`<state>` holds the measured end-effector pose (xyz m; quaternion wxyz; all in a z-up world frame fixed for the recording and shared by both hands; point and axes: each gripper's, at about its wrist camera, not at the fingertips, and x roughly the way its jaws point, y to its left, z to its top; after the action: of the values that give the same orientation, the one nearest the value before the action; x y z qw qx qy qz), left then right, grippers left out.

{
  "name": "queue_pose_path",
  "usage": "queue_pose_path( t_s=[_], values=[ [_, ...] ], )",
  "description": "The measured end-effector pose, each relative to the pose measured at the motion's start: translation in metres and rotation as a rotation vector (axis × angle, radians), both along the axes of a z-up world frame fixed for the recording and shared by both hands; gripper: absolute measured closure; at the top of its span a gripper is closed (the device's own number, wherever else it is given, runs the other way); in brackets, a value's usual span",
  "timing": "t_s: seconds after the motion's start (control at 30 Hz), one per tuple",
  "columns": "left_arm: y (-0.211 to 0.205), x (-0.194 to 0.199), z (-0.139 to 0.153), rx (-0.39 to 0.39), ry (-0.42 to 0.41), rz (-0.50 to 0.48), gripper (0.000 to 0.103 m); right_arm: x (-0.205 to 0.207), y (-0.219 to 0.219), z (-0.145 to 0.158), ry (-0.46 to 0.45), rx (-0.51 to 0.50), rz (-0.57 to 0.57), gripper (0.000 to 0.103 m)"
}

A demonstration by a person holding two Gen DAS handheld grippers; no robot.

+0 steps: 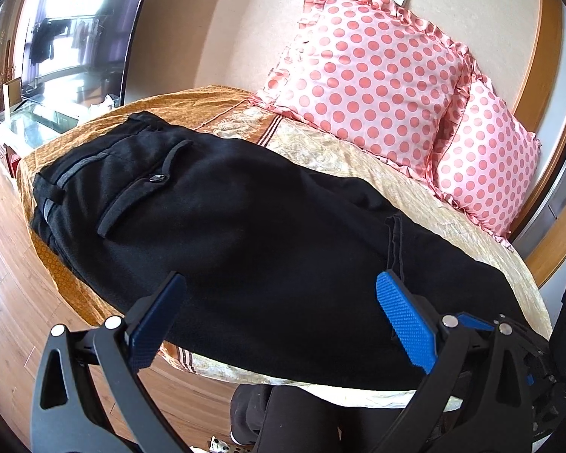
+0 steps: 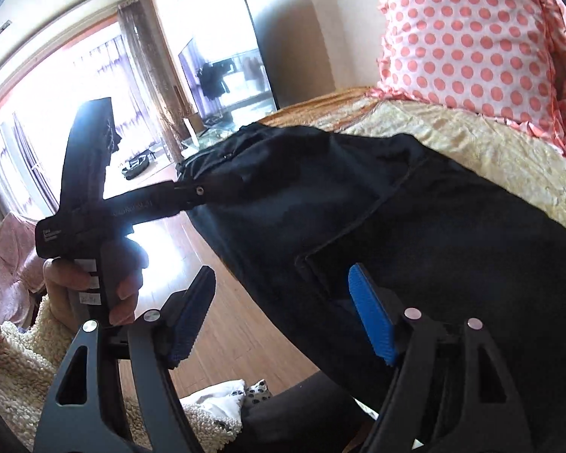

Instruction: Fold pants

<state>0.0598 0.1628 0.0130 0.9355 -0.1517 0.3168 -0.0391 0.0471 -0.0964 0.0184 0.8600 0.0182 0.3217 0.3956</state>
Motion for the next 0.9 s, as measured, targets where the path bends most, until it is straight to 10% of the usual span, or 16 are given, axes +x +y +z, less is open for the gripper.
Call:
queue_pose_path(
  t_s=[0.13,0.57,0.9],
  values=[
    [-0.003,0.002,-0.002,0.000,0.006,-0.011,0.002,0.013,0.007,-0.028,0.109,-0.040,0.009,0.028],
    [0.048,-0.015,-0.004,-0.044,0.010,0.109,0.002,-0.001,0.019,-0.027,0.008,-0.060,0.026,0.027],
    [0.151,-0.017,-0.065,-0.532,0.130,0.262,0.018,-0.002,0.017,-0.028,0.016,-0.044,0.034,0.024]
  ],
)
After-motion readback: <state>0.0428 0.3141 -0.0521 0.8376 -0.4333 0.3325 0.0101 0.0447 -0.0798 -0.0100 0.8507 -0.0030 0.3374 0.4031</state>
